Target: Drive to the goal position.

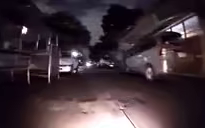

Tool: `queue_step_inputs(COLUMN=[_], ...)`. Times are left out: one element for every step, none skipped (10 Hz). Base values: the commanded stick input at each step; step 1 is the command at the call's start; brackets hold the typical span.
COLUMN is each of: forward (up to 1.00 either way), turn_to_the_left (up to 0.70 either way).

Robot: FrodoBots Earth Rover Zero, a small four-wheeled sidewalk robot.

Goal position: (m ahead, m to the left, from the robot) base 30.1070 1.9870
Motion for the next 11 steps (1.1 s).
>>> queue_step_inputs(forward=[0.5, 0.61, 0.7, 0.7, 0.7, 0.7, 0.7, 0.7, 0.7, 0.7, 0.7], turn_to_the_left=[0.0, 0.0, 0.0, 0.0, 0.08, 0.18, 0.0, 0.0, 0.0, 0.0, 0.0])
